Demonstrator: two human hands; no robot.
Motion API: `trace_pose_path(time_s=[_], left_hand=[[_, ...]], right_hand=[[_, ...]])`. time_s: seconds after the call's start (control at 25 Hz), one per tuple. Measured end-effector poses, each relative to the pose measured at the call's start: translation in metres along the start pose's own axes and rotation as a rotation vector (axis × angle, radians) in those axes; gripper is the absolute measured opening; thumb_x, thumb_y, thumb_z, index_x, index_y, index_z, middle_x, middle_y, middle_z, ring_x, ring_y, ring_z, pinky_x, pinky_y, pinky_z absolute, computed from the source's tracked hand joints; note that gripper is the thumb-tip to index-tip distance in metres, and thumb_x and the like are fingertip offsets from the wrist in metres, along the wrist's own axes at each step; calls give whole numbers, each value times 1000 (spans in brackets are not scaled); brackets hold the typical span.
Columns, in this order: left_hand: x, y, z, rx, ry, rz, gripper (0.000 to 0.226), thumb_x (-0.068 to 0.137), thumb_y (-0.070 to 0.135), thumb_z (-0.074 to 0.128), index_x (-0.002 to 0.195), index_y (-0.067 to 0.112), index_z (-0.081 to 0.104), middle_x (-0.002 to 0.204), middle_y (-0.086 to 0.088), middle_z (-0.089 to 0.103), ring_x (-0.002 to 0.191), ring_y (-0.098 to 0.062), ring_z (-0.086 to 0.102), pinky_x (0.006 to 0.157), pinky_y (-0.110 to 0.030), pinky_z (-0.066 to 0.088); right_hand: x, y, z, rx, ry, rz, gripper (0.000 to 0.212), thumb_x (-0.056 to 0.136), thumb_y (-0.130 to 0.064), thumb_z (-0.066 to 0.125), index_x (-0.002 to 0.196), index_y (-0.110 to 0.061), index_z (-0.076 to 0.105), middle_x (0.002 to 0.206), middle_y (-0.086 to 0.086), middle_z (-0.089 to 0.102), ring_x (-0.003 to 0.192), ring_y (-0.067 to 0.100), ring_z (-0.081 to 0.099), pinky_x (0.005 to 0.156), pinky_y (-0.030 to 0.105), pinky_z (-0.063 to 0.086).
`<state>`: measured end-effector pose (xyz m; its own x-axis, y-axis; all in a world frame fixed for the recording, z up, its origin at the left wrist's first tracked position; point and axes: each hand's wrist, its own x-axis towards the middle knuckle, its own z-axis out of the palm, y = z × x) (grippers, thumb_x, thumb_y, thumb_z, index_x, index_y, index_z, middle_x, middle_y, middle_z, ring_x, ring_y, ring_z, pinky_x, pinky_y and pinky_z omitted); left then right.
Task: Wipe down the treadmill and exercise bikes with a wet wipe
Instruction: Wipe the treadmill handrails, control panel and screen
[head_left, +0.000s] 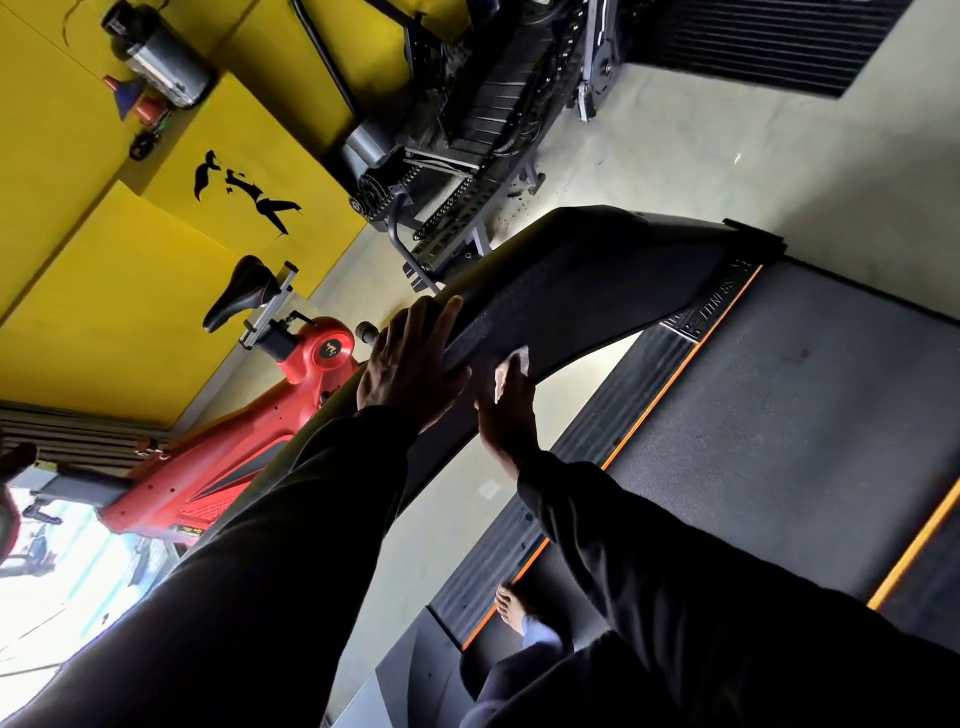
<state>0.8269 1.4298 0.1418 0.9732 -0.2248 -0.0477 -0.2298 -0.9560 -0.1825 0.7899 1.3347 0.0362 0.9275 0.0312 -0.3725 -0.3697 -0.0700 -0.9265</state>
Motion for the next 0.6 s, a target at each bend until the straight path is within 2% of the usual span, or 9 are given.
trace_pose_path(time_s=[0.04, 0.08, 0.16, 0.24, 0.28, 0.36, 0.44, 0.52, 0.6], left_hand=[[0, 1, 0, -3, 2, -4, 84, 85, 49, 67, 153, 20, 28, 149, -12, 36, 132, -33, 38, 102, -48, 41], [-1, 1, 0, -7, 1, -8, 84, 85, 50, 67, 153, 20, 28, 149, -11, 36, 133, -33, 38, 103, -48, 40], [1, 3, 0, -13, -2, -15, 85, 85, 51, 67, 154, 21, 27, 151, -11, 35, 134, -32, 36, 105, -48, 39], [3, 4, -1, -14, 2, -12, 85, 86, 53, 66, 154, 21, 27, 151, -10, 35, 135, -32, 36, 105, -47, 39], [4, 4, -1, -11, 5, -12, 84, 86, 52, 65, 154, 21, 27, 151, -10, 35, 134, -32, 37, 104, -48, 39], [5, 4, -1, 1, -6, 5, 82, 88, 51, 63, 155, 21, 26, 155, -10, 31, 137, -32, 34, 106, -49, 38], [5, 4, 0, 9, -12, 37, 80, 91, 51, 60, 156, 22, 23, 158, -10, 27, 140, -32, 31, 110, -48, 34], [6, 4, 1, 16, -11, 54, 79, 92, 51, 58, 156, 23, 21, 159, -10, 26, 141, -32, 30, 111, -47, 32], [8, 5, 3, 22, -16, 56, 80, 91, 51, 60, 156, 23, 22, 158, -10, 28, 140, -32, 32, 111, -47, 33]], right_hand=[[2, 2, -3, 6, -34, 58, 78, 97, -48, 44, 155, -24, -4, 162, 11, 4, 148, 28, 17, 117, 47, 29], [2, -1, -6, 23, -50, 74, 76, 99, -40, 45, 155, -21, -2, 162, 13, 5, 147, 29, 20, 117, 46, 28], [-2, -10, -9, -2, -18, 12, 62, 102, -27, 43, 154, -12, 15, 161, 14, 12, 147, 29, 19, 117, 42, 26], [-5, -9, -7, -12, 16, -89, 53, 101, -23, 38, 152, -9, 27, 160, 15, 15, 146, 32, 17, 115, 43, 28], [-4, -4, -7, -5, -11, -88, 57, 100, -25, 38, 153, -13, 23, 161, 13, 13, 147, 32, 18, 115, 42, 29], [6, 7, -9, 58, -63, 57, 70, 98, -18, 45, 156, -19, 6, 161, 11, 15, 146, 26, 24, 109, 30, 33], [10, 9, -13, 87, -114, 146, 67, 97, -7, 47, 154, -10, 12, 156, 13, 29, 142, 24, 33, 103, 24, 36], [6, 5, -12, 71, -15, 84, 51, 97, -16, 48, 145, -7, 33, 147, 15, 41, 135, 27, 41, 106, 33, 39], [0, -5, -9, 46, 118, -81, 50, 98, -28, 46, 145, -13, 38, 148, 13, 38, 135, 26, 40, 107, 39, 41]])
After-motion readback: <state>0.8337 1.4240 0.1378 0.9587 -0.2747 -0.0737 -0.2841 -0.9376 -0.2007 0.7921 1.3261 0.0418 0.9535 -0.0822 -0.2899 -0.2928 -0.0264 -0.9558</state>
